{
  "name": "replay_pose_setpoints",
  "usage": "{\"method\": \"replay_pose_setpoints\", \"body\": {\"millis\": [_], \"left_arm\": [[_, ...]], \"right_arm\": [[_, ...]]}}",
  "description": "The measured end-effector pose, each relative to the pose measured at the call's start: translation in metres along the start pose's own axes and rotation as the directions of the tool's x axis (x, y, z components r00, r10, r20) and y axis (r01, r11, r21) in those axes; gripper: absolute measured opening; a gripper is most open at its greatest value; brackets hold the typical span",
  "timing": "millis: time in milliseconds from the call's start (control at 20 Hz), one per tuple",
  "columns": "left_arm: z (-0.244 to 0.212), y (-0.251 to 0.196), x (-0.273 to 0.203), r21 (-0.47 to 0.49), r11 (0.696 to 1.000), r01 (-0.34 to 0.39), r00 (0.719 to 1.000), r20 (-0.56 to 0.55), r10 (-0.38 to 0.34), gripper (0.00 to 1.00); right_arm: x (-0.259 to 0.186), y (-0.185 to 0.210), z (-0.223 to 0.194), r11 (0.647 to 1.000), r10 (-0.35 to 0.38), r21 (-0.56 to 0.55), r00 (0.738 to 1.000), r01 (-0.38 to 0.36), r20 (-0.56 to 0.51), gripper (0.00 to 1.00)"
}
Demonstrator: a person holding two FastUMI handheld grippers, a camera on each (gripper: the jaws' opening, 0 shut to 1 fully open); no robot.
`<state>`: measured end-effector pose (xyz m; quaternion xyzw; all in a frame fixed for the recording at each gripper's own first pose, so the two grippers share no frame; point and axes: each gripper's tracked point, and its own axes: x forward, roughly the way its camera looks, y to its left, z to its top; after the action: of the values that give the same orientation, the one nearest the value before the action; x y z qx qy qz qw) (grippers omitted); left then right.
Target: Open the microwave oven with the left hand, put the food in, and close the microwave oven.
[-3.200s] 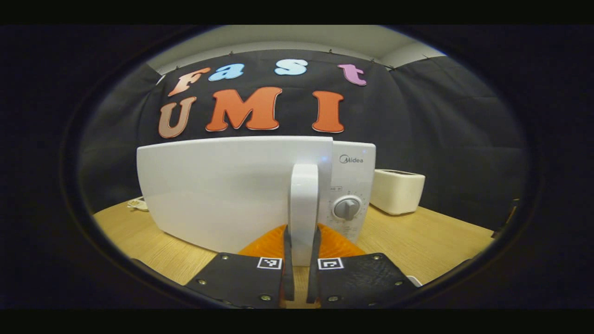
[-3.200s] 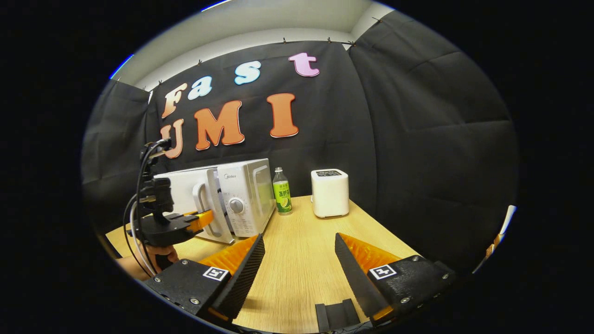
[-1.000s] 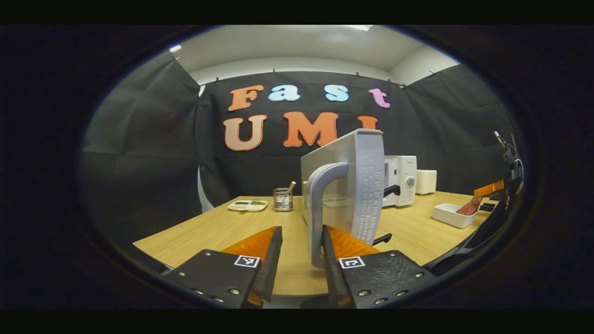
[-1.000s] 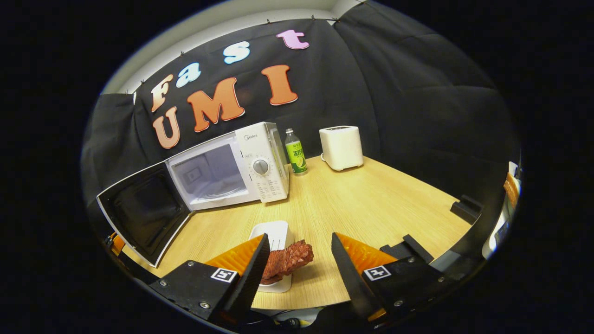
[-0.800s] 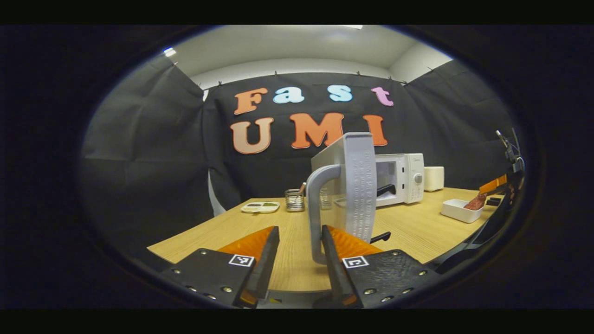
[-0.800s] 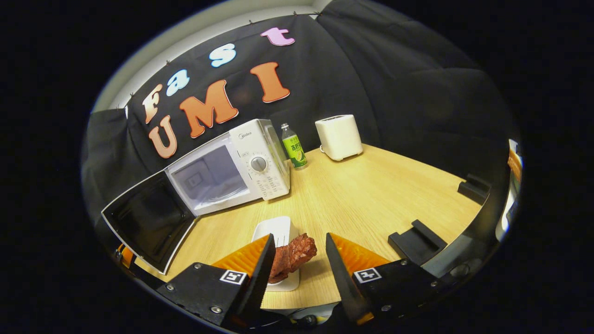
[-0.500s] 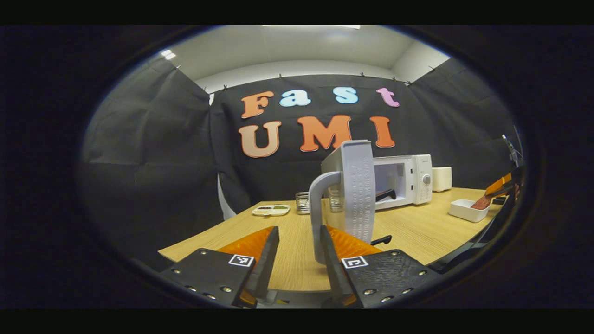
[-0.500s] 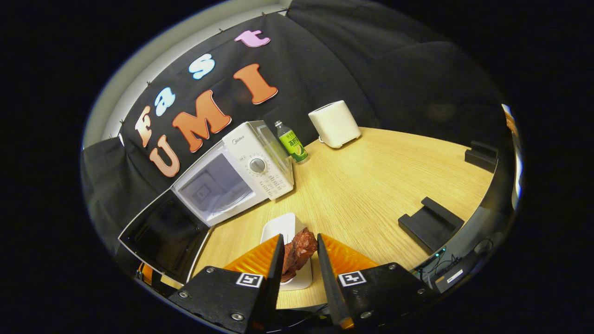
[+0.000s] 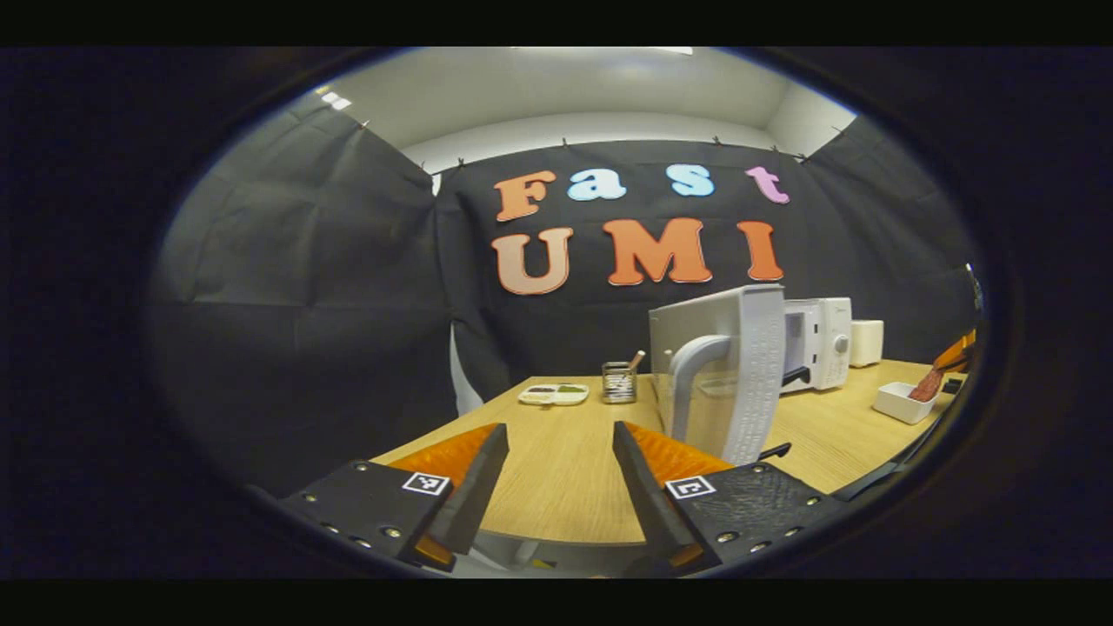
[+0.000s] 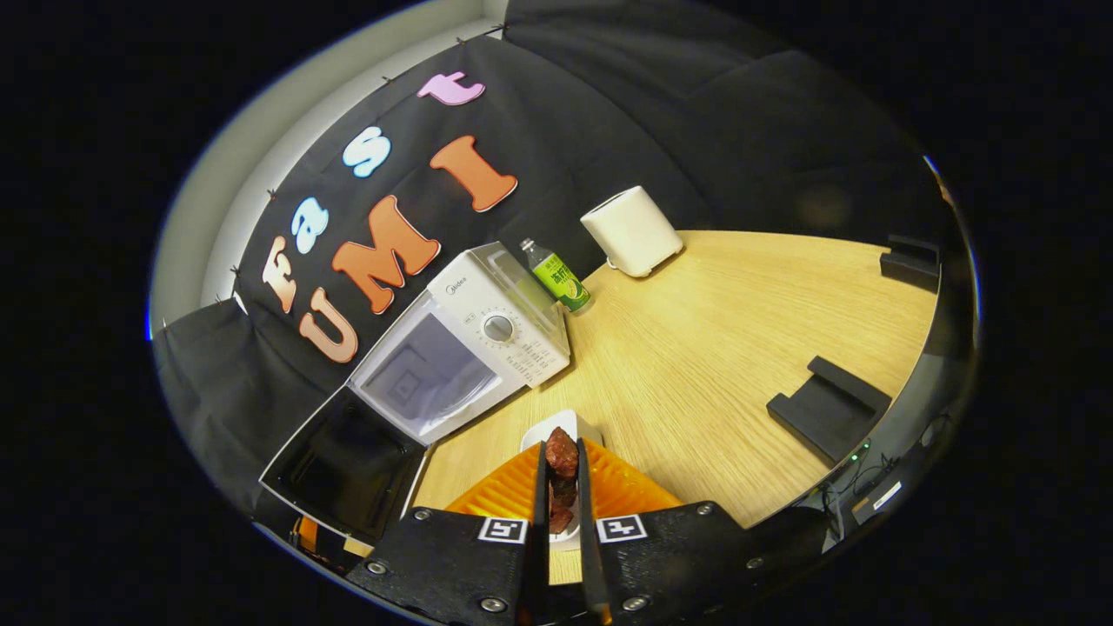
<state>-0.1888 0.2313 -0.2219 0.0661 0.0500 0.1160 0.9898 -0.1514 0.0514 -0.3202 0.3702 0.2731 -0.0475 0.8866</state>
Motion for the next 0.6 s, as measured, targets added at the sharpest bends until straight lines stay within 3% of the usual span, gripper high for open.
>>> {"method": "replay_pose_setpoints", "body": {"millis": [250,600], "left_arm": [[-0.008,-0.003,0.02,0.01,1.0,-0.023,0.997,-0.067,0.024,0.83],[0.001,-0.009,0.048,0.032,0.999,0.0,0.998,-0.055,0.002,0.83]], "right_arm": [[0.001,0.018,0.03,0.997,0.01,-0.083,0.998,-0.006,0.059,0.15],[0.028,0.074,0.065,0.986,0.096,-0.15,0.989,-0.078,0.116,0.14]]}}
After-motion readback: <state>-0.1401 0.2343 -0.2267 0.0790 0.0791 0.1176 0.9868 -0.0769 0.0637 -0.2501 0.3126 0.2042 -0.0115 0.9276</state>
